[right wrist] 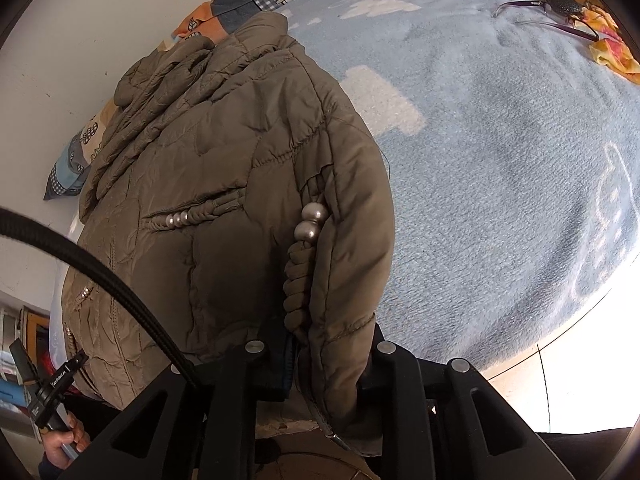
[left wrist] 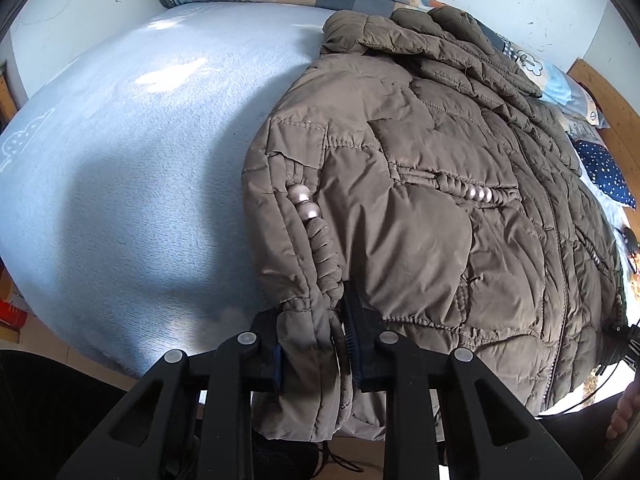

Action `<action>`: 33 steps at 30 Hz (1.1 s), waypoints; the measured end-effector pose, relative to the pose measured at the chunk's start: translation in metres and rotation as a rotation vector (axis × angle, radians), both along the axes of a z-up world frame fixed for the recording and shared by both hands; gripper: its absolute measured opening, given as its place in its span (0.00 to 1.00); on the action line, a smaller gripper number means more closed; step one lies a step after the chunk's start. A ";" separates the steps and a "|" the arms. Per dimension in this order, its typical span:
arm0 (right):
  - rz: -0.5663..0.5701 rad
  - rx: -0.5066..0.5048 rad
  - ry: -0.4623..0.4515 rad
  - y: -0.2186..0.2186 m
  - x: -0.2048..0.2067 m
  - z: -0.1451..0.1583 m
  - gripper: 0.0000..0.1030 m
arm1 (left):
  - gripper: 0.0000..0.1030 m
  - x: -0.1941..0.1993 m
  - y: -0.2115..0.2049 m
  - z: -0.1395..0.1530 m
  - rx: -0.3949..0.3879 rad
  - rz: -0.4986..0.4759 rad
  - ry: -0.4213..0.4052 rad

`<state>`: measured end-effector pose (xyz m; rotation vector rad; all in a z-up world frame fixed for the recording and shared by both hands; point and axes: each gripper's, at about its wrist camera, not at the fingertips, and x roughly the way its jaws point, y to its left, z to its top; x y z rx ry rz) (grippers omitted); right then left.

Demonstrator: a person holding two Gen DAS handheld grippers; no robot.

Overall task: Fold large clothes
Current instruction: 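Grasp the jacket hem with the left tool beside the right tool, then lift the held hem with both tools toward the hood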

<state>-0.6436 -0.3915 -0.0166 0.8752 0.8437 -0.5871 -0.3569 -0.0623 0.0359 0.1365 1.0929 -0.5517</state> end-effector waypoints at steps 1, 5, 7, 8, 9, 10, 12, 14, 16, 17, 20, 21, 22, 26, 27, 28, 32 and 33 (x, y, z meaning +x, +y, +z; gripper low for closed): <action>-0.001 0.008 0.002 0.000 0.000 -0.002 0.28 | 0.26 0.000 -0.002 -0.002 0.007 0.000 0.000; -0.008 0.027 0.021 -0.003 0.003 -0.007 0.35 | 0.30 0.000 -0.006 -0.004 0.033 0.002 -0.019; -0.006 0.025 0.025 -0.002 0.004 -0.008 0.35 | 0.29 -0.001 -0.006 -0.003 0.034 -0.001 -0.025; 0.001 0.016 0.025 -0.002 0.004 -0.007 0.31 | 0.27 -0.001 -0.007 -0.002 0.035 -0.005 -0.028; 0.013 0.003 0.021 0.000 0.005 -0.005 0.25 | 0.25 -0.002 -0.007 -0.001 0.034 -0.008 -0.034; 0.025 -0.022 0.019 0.003 0.006 -0.002 0.23 | 0.23 -0.004 -0.008 0.001 0.035 -0.010 -0.044; 0.032 -0.054 0.013 0.007 0.007 0.003 0.19 | 0.21 -0.006 -0.009 0.004 0.040 -0.016 -0.066; 0.030 -0.054 0.006 0.008 0.005 0.004 0.19 | 0.20 -0.008 -0.008 0.006 0.041 -0.018 -0.080; 0.028 -0.051 -0.001 0.007 0.004 0.004 0.19 | 0.19 -0.010 -0.008 0.008 0.044 -0.020 -0.095; 0.030 -0.055 0.000 0.008 0.004 0.004 0.19 | 0.19 -0.011 -0.009 0.009 0.048 -0.021 -0.103; 0.033 -0.059 0.009 0.008 0.001 0.004 0.19 | 0.19 -0.014 -0.011 0.009 0.071 -0.029 -0.124; 0.033 -0.058 0.009 0.007 -0.001 0.004 0.19 | 0.19 -0.015 -0.012 0.009 0.081 -0.033 -0.132; 0.032 -0.058 0.011 0.007 -0.002 0.004 0.19 | 0.19 -0.016 -0.013 0.009 0.091 -0.036 -0.141; 0.035 -0.068 0.025 0.009 0.007 0.003 0.19 | 0.19 -0.018 -0.015 0.009 0.106 -0.043 -0.158; 0.037 -0.071 0.026 0.009 0.008 0.003 0.19 | 0.19 -0.019 -0.015 0.009 0.106 -0.043 -0.158; 0.040 -0.075 0.028 0.009 0.008 0.003 0.19 | 0.19 -0.019 -0.015 0.009 0.106 -0.043 -0.158; 0.050 -0.091 0.024 0.011 0.008 0.005 0.19 | 0.19 -0.019 -0.015 0.010 0.106 -0.044 -0.165; 0.051 -0.092 0.022 0.011 0.008 0.006 0.19 | 0.19 -0.019 -0.015 0.010 0.105 -0.043 -0.166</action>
